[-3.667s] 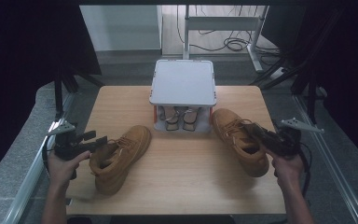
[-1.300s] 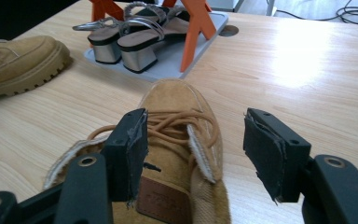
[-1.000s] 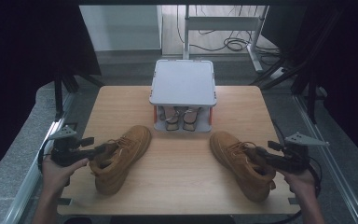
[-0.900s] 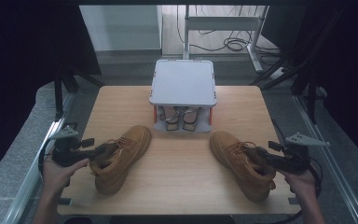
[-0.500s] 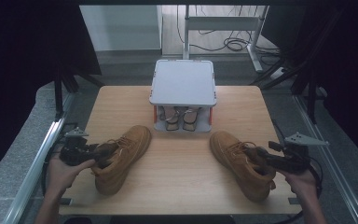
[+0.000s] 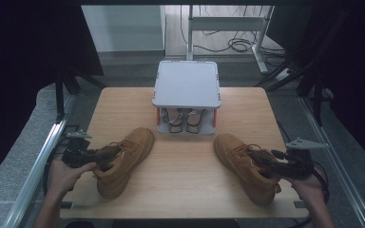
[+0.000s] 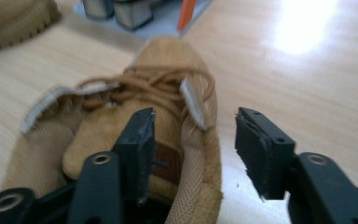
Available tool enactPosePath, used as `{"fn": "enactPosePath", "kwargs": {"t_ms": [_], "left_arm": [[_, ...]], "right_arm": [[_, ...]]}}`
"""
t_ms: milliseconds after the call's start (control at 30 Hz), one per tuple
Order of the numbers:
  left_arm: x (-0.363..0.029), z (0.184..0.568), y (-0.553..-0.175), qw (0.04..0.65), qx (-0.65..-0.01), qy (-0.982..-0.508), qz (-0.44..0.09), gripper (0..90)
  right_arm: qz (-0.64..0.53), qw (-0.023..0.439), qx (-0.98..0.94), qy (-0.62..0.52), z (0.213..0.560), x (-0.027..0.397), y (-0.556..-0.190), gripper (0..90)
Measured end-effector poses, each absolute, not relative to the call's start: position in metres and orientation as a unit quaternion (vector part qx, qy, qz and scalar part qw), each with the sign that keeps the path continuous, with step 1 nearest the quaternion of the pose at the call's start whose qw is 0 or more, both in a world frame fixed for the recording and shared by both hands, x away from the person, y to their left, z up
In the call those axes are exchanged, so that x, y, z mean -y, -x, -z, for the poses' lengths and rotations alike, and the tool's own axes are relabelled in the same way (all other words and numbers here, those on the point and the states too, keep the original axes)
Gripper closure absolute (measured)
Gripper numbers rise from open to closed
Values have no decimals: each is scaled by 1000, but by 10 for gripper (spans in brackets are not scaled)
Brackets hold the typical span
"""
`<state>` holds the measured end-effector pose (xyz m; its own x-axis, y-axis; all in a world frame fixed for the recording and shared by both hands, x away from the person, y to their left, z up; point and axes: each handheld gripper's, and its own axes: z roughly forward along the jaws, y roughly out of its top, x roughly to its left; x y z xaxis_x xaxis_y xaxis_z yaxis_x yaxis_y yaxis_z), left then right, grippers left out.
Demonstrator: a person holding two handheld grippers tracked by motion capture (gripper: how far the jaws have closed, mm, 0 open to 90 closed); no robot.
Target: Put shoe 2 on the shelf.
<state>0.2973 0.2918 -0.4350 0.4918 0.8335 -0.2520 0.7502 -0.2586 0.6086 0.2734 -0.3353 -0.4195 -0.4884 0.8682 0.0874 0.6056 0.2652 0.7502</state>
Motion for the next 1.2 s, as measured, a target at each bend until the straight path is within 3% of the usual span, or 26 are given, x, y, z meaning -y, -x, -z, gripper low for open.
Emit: {"fn": "enactPosePath", "kwargs": {"t_ms": [200,400,1000,1200], "left_arm": [[-291,436,-298,353,-503,-787,-56,685],[-292,436,-297,353,-504,-786,-57,734],[-301,443,-294,415,-511,-751,-44,775],[-303,438,-294,440,-505,-742,-34,780]], "right_arm": [[-356,128,-790,-483,421,333,-282,592],[-324,135,-794,-497,419,332,-286,741],[-409,94,-751,-511,430,347,-282,775],[-424,107,-741,-509,427,343,-280,783]]}}
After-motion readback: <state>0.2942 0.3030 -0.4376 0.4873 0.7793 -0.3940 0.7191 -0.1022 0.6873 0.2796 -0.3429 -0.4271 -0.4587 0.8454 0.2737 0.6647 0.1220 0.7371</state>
